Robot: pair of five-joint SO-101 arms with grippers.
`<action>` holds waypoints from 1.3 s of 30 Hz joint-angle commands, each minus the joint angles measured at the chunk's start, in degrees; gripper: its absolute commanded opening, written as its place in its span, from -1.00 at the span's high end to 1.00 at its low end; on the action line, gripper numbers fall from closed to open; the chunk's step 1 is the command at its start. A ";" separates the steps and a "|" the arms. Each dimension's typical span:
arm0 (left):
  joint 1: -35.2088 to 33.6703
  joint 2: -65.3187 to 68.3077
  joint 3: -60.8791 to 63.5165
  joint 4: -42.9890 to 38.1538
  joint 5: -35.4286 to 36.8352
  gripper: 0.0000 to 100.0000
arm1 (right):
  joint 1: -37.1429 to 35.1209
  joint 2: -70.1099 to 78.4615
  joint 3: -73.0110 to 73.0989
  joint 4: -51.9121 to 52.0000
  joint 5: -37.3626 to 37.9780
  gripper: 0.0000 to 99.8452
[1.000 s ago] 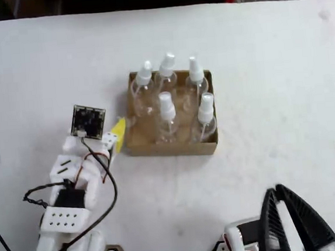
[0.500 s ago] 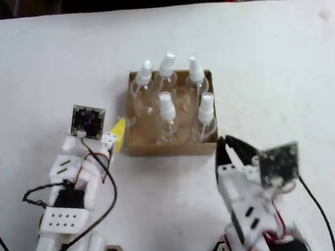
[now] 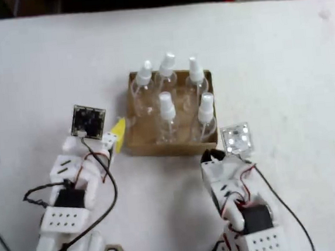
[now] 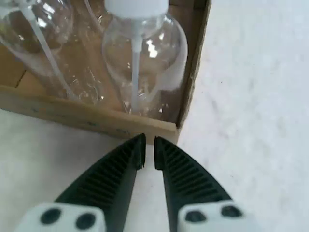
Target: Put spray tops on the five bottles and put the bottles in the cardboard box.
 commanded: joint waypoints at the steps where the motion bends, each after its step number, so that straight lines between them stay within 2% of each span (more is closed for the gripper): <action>1: 0.13 -1.36 -0.62 -1.58 -0.62 0.53 | 0.48 -0.13 0.97 -0.57 -0.53 0.97; 5: -0.75 -1.36 -0.62 -1.58 -0.62 0.53 | 0.48 -0.04 0.97 2.33 -0.18 0.97; 10: -7.43 -1.45 -6.33 1.76 -0.09 0.53 | 0.04 -0.04 0.97 4.53 -0.53 0.97; 13: -9.54 -1.45 -13.80 11.08 0.00 0.53 | 0.48 -0.04 0.97 4.53 -0.53 0.97; 19: -9.36 -1.45 -30.24 32.35 0.00 0.53 | 0.57 -0.22 0.88 4.18 -0.53 0.97; 23: -9.71 -1.45 -38.33 41.67 -0.09 0.53 | 1.10 -0.22 -0.62 4.62 -0.53 0.97; 26: -9.80 -2.33 -42.11 48.00 -0.18 0.55 | 5.49 -0.22 -2.73 5.23 -0.62 0.97; 29: -9.80 -8.13 -42.64 51.87 -0.09 0.70 | 9.36 -0.22 -4.57 5.41 -1.67 0.97; 33: -9.36 -22.90 -40.18 54.95 -0.09 0.97 | 13.67 -0.22 -5.98 5.49 -8.79 0.97; 35: -9.36 -32.40 -35.78 54.51 -0.09 0.92 | 15.25 -0.22 -6.86 6.37 -9.49 0.97; 38: -9.54 -46.02 -27.34 51.78 -0.53 0.95 | 15.34 -0.22 -8.26 8.66 -9.49 0.97; 39: -9.80 -46.99 -25.67 50.73 -0.53 0.96 | 15.34 -0.22 -8.79 9.45 -9.49 0.97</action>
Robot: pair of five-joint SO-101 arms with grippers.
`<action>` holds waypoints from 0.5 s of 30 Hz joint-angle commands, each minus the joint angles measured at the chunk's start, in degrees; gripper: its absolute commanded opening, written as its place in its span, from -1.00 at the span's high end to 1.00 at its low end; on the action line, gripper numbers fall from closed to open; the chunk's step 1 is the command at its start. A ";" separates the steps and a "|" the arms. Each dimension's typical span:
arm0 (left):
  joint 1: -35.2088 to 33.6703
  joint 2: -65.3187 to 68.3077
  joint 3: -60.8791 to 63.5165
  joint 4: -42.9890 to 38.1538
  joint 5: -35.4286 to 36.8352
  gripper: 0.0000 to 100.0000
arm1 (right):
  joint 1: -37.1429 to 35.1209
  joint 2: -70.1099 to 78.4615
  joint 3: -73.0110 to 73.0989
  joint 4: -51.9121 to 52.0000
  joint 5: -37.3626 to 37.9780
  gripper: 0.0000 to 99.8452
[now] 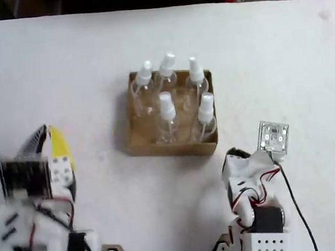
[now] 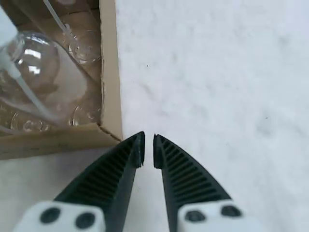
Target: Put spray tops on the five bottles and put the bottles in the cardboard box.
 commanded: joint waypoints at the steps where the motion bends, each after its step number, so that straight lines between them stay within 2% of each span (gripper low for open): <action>1: -0.66 -12.09 9.05 -4.22 -0.62 0.96 | 1.10 -0.31 -4.13 2.59 -0.70 0.97; 4: -3.12 -8.22 11.96 -6.07 -0.53 0.95 | 1.19 -0.31 -5.54 4.44 -0.70 0.97; 7: -4.88 -10.07 14.51 -6.68 -0.53 0.95 | 1.19 -0.31 -6.33 5.67 -0.70 0.97; 15: -4.97 -11.56 24.53 -6.68 -0.62 0.95 | 1.10 -0.31 -6.33 5.76 -0.70 0.97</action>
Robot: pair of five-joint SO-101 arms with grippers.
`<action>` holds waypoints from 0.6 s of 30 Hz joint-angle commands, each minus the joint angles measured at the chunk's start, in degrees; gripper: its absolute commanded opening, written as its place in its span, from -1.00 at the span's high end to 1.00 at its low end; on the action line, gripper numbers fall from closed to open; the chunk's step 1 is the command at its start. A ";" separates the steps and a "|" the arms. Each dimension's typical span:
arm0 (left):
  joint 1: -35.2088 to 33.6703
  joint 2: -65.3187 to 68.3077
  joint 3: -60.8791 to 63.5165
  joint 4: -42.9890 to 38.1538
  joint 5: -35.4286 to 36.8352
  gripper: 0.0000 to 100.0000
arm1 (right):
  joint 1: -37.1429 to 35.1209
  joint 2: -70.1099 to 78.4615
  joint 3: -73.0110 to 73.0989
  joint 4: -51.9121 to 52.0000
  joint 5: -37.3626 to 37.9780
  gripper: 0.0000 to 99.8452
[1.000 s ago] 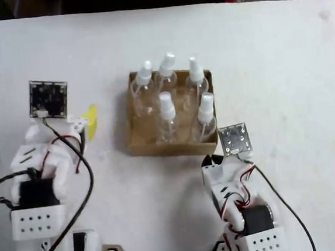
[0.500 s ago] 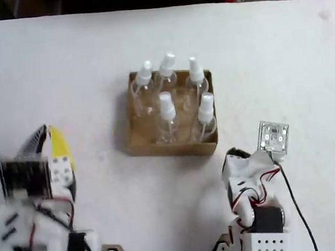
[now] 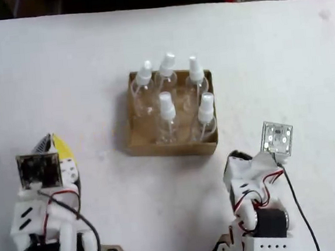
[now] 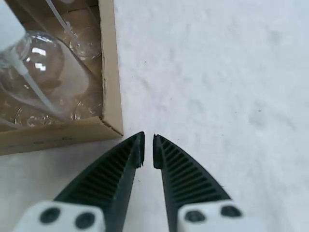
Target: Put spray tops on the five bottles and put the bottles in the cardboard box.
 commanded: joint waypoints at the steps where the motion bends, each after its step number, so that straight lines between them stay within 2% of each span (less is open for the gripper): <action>1: -0.66 -0.40 5.10 -1.58 -0.62 0.95 | 0.57 0.40 -2.46 0.48 -0.53 0.97; 7: -0.66 -0.40 14.77 -1.76 -0.62 0.95 | 0.31 0.40 -0.97 0.13 -0.53 0.97; 12: -0.84 -0.31 25.23 -5.80 -0.53 0.95 | 0.22 0.40 -0.18 0.13 -0.53 0.97; 15: -1.01 -0.31 25.05 -3.60 -0.53 0.95 | 0.04 0.40 1.41 0.04 -0.53 0.97; 18: -0.04 -0.31 25.05 0.53 -0.53 0.95 | -3.03 0.40 4.04 -2.59 -0.53 0.97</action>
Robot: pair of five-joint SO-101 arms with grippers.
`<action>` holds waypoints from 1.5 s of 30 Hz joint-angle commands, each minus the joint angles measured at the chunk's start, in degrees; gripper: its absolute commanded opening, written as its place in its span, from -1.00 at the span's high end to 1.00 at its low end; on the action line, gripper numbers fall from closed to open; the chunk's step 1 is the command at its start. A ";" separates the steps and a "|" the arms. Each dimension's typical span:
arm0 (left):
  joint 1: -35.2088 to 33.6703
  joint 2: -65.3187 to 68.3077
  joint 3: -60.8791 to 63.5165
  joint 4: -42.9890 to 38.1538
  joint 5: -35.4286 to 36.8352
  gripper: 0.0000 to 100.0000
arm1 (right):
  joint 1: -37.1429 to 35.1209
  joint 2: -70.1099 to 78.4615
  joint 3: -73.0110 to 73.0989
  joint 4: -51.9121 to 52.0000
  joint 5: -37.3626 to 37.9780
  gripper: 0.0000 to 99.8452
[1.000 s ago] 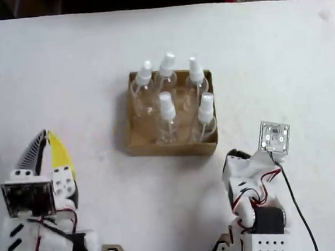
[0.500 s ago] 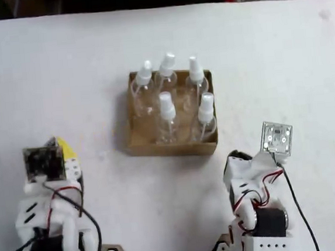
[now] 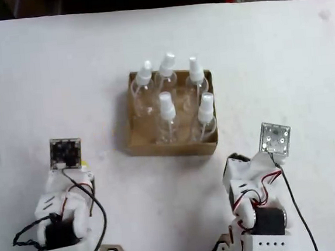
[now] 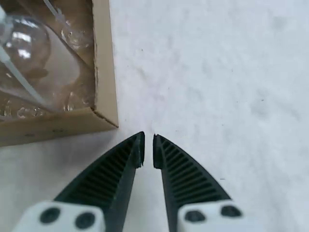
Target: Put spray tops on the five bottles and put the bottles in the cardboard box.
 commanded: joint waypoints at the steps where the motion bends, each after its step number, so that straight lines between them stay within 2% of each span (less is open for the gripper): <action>1: 1.01 -0.57 0.09 5.27 -0.53 0.95 | -3.65 0.31 2.02 -3.30 -0.53 0.97; 6: 2.15 -0.57 0.09 11.08 -0.53 0.95 | -4.70 0.31 6.51 -8.48 -0.53 0.97; 11: 1.98 -0.57 0.09 15.38 -0.44 0.95 | -4.44 0.40 6.68 -8.66 -0.44 0.97; 15: 1.89 -0.57 0.09 15.21 -0.26 0.95 | -5.32 0.40 6.68 -6.02 -0.44 0.97; 22: 2.07 -0.57 0.09 15.12 -0.35 0.95 | -11.12 0.40 6.68 1.71 -0.44 0.97; 26: 2.07 -0.57 0.09 15.21 -0.35 0.95 | -10.68 0.40 6.68 5.32 -0.44 0.97; 31: 2.07 -0.57 0.09 15.21 -0.35 0.95 | -6.46 0.48 6.68 5.49 -0.53 0.97; 45: 2.07 -0.57 0.09 15.21 -0.35 0.95 | -6.02 0.48 6.68 5.49 -0.53 0.97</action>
